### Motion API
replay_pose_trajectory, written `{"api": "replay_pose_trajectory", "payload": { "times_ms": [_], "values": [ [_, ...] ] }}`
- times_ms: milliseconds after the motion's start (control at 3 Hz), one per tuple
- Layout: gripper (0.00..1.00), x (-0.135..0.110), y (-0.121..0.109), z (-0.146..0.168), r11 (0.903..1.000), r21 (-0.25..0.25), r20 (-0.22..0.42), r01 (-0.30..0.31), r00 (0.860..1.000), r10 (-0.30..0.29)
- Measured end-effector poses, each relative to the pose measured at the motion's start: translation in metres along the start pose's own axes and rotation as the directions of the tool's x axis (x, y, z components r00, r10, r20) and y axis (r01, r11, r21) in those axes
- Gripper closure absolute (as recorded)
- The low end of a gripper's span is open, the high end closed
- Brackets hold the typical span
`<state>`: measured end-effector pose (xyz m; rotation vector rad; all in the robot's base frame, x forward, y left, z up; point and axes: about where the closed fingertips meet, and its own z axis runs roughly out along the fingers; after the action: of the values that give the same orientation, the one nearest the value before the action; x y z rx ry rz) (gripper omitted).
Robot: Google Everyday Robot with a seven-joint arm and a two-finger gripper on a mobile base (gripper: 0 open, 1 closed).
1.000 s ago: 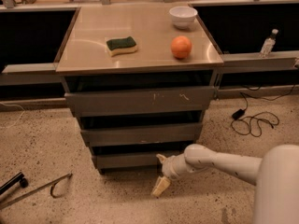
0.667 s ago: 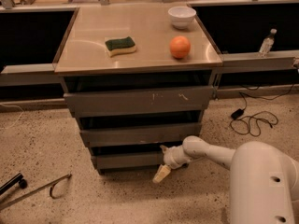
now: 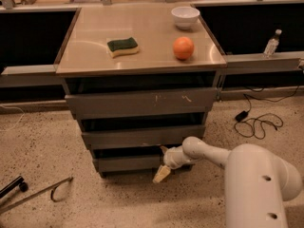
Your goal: Open bottom drawer
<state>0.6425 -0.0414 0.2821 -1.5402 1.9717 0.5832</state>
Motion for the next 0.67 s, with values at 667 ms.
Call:
{"api": "replay_pose_trajectory", "payload": {
  "times_ms": [667],
  "values": [
    [0.0, 0.012, -0.017, 0.044, 0.9992, -0.04, 0.021, -0.009, 1.0, 0.01]
  ]
}}
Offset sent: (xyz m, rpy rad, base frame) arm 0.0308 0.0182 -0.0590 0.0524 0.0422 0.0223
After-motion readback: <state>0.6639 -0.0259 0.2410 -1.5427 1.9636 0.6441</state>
